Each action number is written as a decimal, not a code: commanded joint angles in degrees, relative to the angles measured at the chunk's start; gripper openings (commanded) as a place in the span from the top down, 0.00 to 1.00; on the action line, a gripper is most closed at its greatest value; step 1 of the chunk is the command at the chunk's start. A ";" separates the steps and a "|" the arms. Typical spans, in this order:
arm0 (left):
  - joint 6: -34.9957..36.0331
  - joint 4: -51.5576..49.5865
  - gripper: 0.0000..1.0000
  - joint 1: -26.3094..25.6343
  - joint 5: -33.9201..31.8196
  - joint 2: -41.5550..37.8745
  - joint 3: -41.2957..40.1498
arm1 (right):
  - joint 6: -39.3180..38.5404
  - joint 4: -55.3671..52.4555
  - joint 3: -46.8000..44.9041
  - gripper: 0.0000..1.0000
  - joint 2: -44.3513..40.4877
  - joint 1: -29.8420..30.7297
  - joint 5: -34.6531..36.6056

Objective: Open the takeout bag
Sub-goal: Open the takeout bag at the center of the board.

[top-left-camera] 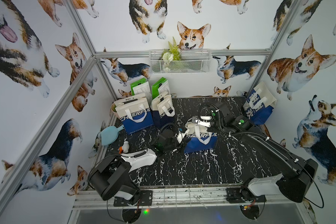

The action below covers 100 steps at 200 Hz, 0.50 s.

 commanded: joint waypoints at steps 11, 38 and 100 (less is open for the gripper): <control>0.55 -5.90 1.00 -0.05 0.05 -0.01 -0.16 | 0.82 -0.78 0.65 0.83 1.13 -0.19 0.88; 0.55 -5.95 1.00 0.03 -0.04 -0.10 -0.22 | 0.54 -2.19 1.91 0.96 1.58 -0.20 1.65; 0.75 -6.12 1.00 0.02 -0.55 -0.26 -0.28 | -6.96 -10.25 13.43 1.00 4.34 -2.45 0.29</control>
